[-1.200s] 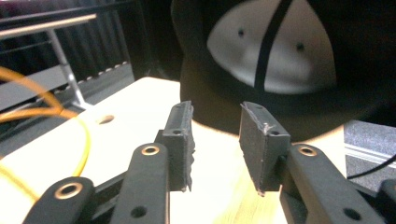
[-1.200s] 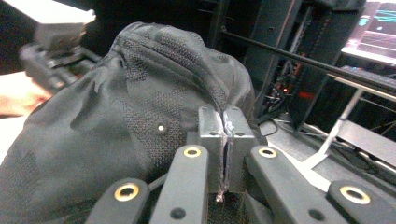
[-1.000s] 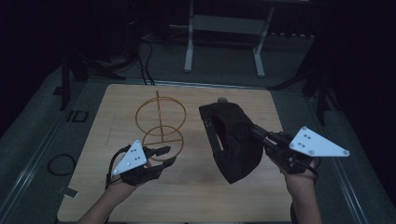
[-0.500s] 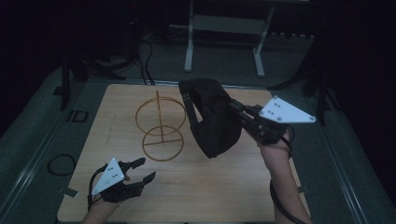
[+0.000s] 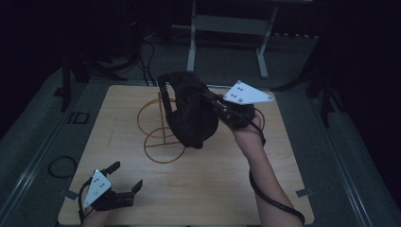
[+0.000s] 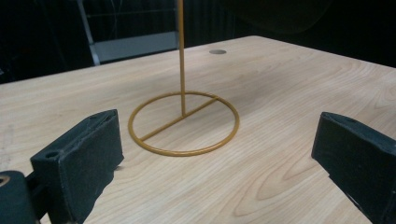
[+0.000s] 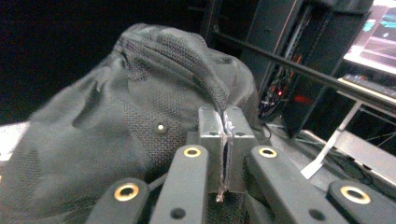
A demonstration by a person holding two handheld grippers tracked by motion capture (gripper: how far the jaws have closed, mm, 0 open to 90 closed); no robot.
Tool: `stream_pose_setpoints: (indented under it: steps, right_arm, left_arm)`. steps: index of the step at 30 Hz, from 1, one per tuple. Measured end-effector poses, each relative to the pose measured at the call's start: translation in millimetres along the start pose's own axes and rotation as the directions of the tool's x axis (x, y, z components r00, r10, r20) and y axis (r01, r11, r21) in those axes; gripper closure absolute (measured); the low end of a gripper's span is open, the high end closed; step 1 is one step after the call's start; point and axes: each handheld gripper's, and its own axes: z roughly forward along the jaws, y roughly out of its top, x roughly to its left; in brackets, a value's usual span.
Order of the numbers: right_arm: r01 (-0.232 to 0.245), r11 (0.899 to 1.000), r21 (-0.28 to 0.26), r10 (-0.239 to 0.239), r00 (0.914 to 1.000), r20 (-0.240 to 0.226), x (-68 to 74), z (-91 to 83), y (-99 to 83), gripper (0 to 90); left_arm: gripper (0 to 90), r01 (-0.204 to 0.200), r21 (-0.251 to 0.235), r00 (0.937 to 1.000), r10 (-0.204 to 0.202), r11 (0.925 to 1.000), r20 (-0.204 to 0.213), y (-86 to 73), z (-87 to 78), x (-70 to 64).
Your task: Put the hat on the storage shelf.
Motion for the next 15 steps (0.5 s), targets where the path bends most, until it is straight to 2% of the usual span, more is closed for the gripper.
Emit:
stream_pose_setpoints:
  steps: [3,8,9,10,15]
  right_arm:
    - [0.014,0.999,0.041,-0.013,0.9995,-0.029,8.1,20.6,-3.7,88.3]
    - [0.011,0.998,0.069,-0.006,0.9979,-0.065,14.8,37.7,-8.3,88.3]
    - [0.011,0.998,0.069,-0.006,0.9979,-0.065,14.8,37.7,-8.3,88.3]
    - [0.006,0.996,0.085,0.001,0.9964,-0.085,19.5,49.8,-10.5,88.2]
    - [0.003,0.993,0.116,0.010,0.9934,-0.115,25.1,69.0,-12.0,88.1]
  left_arm:
    - [2.3,0.020,-0.002,0.9997,-0.020,0.9998,-0.016,-4.9,0.2,4.3]
    - [2.3,0.041,0.005,0.9986,-0.040,0.9992,-0.034,-8.8,0.7,8.2]
    - [2.3,0.041,0.005,0.9986,-0.040,0.9992,-0.034,-8.8,0.7,8.2]
    - [2.3,0.041,0.001,0.9980,-0.041,0.9991,-0.048,-10.0,-0.6,8.3]
    - [2.3,0.038,0.007,0.9984,-0.038,0.9993,-0.043,-12.8,-0.4,6.7]
